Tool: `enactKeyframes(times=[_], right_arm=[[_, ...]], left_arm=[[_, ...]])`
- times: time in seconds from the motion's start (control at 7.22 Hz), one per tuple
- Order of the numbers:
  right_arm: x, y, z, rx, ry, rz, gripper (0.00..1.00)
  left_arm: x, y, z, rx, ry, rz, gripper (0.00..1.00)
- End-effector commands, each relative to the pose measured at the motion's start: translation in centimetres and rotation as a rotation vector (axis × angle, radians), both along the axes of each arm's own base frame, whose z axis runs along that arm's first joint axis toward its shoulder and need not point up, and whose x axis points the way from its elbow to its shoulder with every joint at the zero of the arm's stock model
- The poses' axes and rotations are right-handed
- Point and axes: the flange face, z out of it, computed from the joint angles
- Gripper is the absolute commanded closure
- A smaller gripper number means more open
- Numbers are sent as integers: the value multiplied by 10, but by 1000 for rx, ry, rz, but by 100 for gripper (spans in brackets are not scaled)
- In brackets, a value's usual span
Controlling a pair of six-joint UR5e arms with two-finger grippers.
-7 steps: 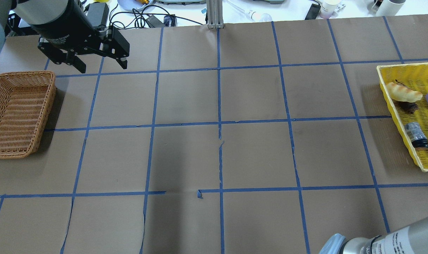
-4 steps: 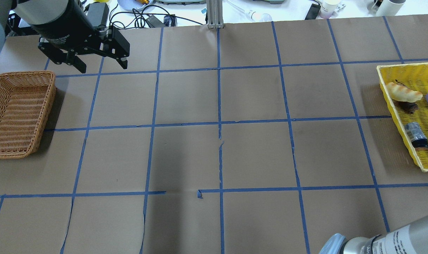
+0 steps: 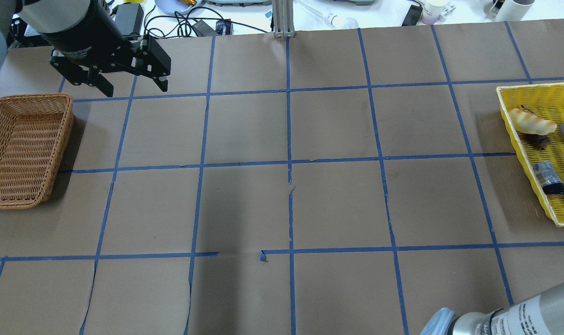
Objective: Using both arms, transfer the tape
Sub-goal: 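Move the right gripper down into the yellow basket over the yellow tape roll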
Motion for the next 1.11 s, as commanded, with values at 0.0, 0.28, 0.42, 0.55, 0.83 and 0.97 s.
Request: enactKeyframes(times=[0.0,0.28,0.42,0.55,0.83,0.97], right_arm=[[-3,-3,-10,-4,7,-10,10],[-3,-3,-10,-4,10,-11,54],[-3,-3,-10,-5,9,-16,93],[-3,-3,-9,-8,12,-19,100],[-3,-4,6,-14,28,-12,100],[-1,0,29,-22,69,-11,100]], left_arm=[[0,0,0,-1,-2,0,0],[0,0,0,-1,-2,0,0],[0,0,0,-1,0,0,0],[0,0,0,-1,0,0,0],[0,0,1,-3,-2,0,0],[0,0,1,-3,-2,0,0]])
